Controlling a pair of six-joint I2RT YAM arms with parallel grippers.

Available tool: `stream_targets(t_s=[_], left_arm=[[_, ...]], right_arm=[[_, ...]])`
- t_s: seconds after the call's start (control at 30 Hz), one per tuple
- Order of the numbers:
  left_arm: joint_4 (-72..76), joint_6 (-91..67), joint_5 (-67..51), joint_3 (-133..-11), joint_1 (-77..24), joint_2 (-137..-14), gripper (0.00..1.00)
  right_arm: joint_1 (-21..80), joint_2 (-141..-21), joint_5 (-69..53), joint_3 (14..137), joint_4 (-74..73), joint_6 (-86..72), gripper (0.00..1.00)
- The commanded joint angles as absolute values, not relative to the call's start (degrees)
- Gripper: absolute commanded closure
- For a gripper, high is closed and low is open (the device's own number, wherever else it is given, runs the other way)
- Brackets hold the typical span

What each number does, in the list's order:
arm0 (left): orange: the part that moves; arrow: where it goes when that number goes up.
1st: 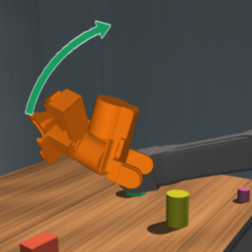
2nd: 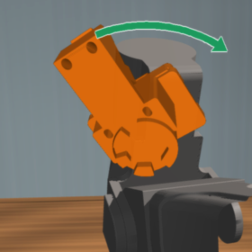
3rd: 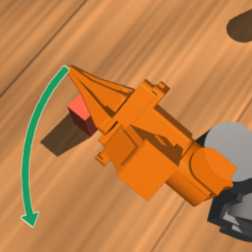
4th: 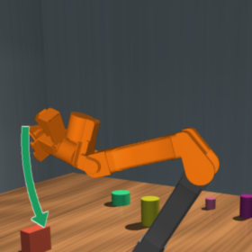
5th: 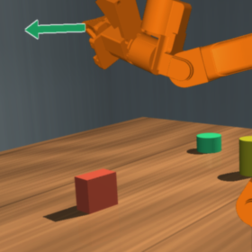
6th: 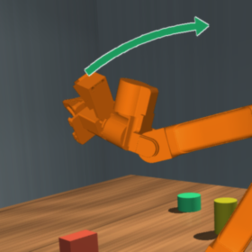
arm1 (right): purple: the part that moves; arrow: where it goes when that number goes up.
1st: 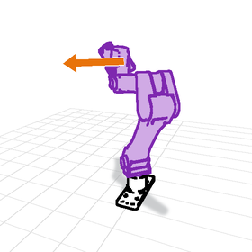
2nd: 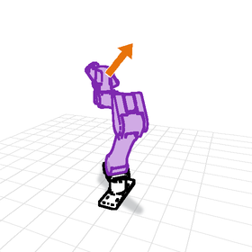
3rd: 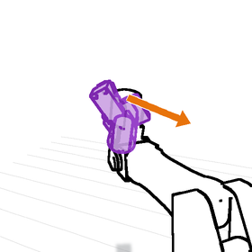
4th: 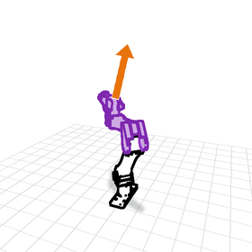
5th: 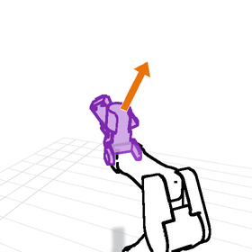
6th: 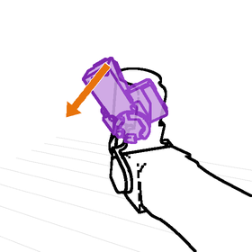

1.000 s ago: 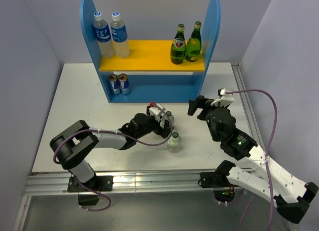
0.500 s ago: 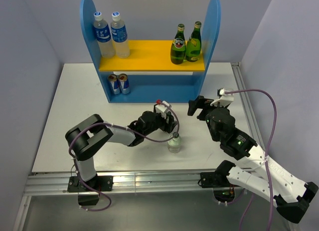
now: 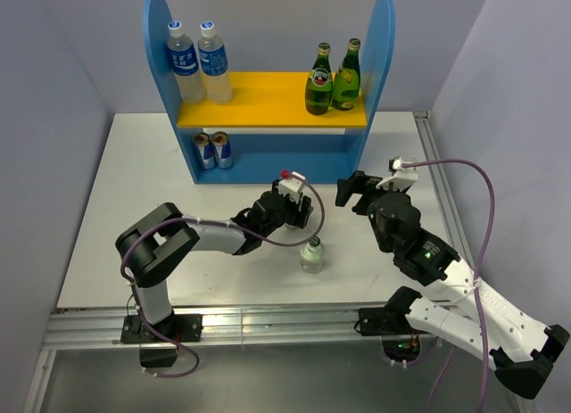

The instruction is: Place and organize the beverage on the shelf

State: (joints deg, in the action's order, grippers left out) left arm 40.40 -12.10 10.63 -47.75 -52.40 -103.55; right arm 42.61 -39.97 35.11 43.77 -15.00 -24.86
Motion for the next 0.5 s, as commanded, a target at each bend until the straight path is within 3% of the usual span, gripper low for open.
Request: stream_targets(t_s=[0.0, 0.47], left_arm=[[41.7, -10.0, 14.4, -55.3, -50.3, -100.1, 1.00], [41.8, -12.7, 13.5, -73.8, -41.0, -113.8, 1.00]], right_arm=[[42.8, -40.1, 35.9, 43.2, -12.6, -25.1, 0.00], [42.7, -39.6, 36.3, 42.6, -12.0, -25.0, 0.00]])
